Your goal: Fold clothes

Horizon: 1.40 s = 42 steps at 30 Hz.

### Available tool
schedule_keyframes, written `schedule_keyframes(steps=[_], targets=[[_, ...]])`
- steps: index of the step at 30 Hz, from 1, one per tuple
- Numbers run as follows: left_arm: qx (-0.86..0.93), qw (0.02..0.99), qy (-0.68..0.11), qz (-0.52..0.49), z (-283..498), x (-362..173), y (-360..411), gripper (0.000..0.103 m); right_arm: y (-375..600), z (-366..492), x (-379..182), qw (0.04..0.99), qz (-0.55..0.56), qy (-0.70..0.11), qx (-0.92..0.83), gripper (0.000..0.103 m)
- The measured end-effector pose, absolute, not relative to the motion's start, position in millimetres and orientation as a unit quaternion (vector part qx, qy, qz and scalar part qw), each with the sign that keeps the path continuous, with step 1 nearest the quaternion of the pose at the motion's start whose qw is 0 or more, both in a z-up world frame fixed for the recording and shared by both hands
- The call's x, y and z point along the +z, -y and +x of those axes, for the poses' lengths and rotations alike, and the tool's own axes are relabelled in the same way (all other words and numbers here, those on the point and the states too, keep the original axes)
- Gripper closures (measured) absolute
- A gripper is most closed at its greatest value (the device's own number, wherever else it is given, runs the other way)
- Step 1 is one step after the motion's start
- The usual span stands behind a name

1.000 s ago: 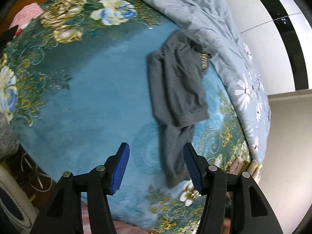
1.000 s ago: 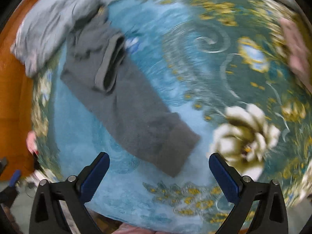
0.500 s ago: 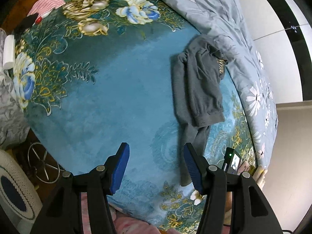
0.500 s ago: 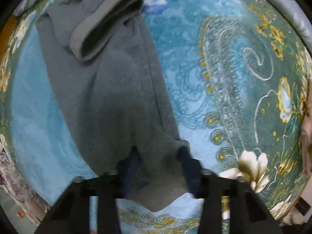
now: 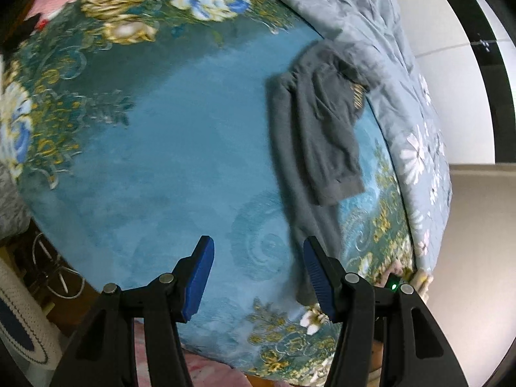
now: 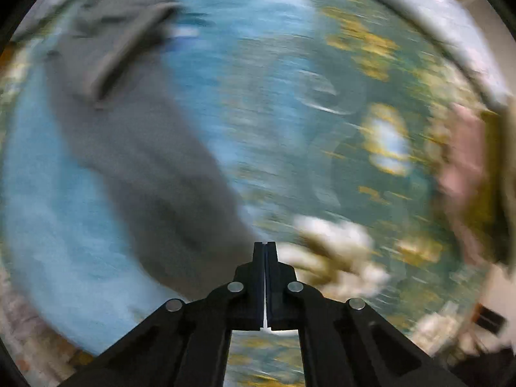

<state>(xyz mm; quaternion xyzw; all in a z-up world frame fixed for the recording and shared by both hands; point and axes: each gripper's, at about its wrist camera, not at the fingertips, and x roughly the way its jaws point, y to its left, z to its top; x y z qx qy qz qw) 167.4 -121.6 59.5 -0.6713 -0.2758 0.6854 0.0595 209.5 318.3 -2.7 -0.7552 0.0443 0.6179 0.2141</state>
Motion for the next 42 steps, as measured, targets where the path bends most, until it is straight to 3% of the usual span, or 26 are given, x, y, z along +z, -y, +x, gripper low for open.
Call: schedule_keyframes(steps=[5,12,17,24,29,30,32,33,35,36,38,40,42], targets=[[0.675,0.107,0.259,-0.682,147,54,90,0.044,-391,275,16,0.316,-0.746,-0.126,0.573,0.103],[0.671,0.16,0.17,-0.703,112,33,15,0.041,-378,292,45,0.323,-0.695,-0.228,0.6,0.103],[0.682,0.222,0.02,-0.697,84,12,-74,0.031,-348,264,50,0.296,-0.686,-0.253,0.615,0.1],[0.681,0.268,-0.245,-0.636,82,-42,-184,0.031,-331,265,46,0.28,-0.7,-0.243,0.611,0.1],[0.663,0.265,-0.43,-0.552,94,-88,-217,0.033,-333,286,41,0.299,-0.71,-0.262,0.581,0.1],[0.664,0.261,-0.434,-0.55,89,-90,-214,0.038,-332,288,39,0.3,-0.712,-0.263,0.577,0.1],[0.667,0.253,-0.438,-0.548,79,-93,-209,0.072,-330,289,36,0.299,-0.714,-0.267,0.574,0.1],[0.672,0.247,-0.418,-0.559,72,-93,-203,0.073,-330,288,34,0.297,-0.714,-0.27,0.573,0.1],[0.703,0.226,-0.369,-0.565,54,-78,-182,0.089,-327,282,28,0.291,-0.714,-0.279,0.573,0.099],[0.718,0.214,-0.344,-0.566,44,-70,-171,0.09,-325,279,24,0.287,-0.713,-0.285,0.573,0.098],[0.75,0.183,-0.28,-0.57,20,-48,-139,0.091,-321,268,16,0.272,-0.708,-0.299,0.579,0.087],[0.776,0.141,-0.211,-0.577,-6,-28,-99,0.092,-314,257,7,0.254,-0.699,-0.319,0.588,0.043],[0.791,0.098,-0.141,-0.587,-31,-13,-56,0.092,-308,247,-2,0.237,-0.689,-0.342,0.593,0.034]])
